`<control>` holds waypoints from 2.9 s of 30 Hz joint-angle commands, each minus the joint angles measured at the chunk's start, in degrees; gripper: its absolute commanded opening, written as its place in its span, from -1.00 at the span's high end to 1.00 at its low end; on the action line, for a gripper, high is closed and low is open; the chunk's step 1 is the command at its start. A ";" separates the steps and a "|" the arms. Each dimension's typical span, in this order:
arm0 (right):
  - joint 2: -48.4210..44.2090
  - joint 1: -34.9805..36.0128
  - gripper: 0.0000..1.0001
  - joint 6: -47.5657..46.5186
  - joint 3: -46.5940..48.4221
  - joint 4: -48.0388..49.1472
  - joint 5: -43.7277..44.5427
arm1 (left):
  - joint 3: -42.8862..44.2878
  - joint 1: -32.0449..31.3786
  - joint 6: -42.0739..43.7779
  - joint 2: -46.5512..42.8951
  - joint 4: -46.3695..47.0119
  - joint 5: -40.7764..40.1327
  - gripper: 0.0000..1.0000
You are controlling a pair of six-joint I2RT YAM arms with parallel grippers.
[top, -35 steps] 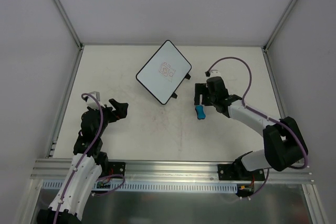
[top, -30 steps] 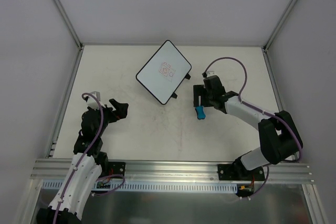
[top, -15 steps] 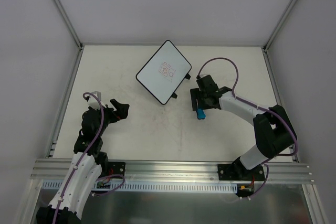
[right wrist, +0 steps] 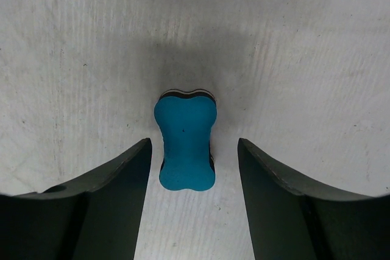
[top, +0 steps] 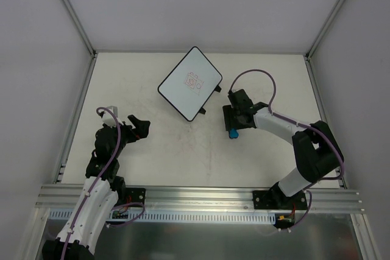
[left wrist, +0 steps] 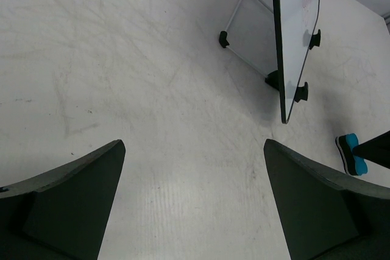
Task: Erase the whiteboard
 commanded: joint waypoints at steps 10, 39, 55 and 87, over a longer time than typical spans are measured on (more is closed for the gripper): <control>2.16 0.49 -0.14 1.38 0.07 0.70 0.54 | 1.06 0.13 0.74 1.49 2.61 1.27 -0.98; 4.01 2.68 0.02 1.82 2.71 -0.70 3.88 | 1.41 0.13 1.01 2.46 2.79 1.62 -0.98; 3.74 2.86 0.17 1.21 2.89 -0.70 3.96 | 1.41 0.13 1.18 2.54 2.79 1.62 -0.98; 1.63 3.21 0.00 1.03 2.89 -0.70 4.93 | 1.50 0.13 1.27 2.90 2.87 1.80 -0.98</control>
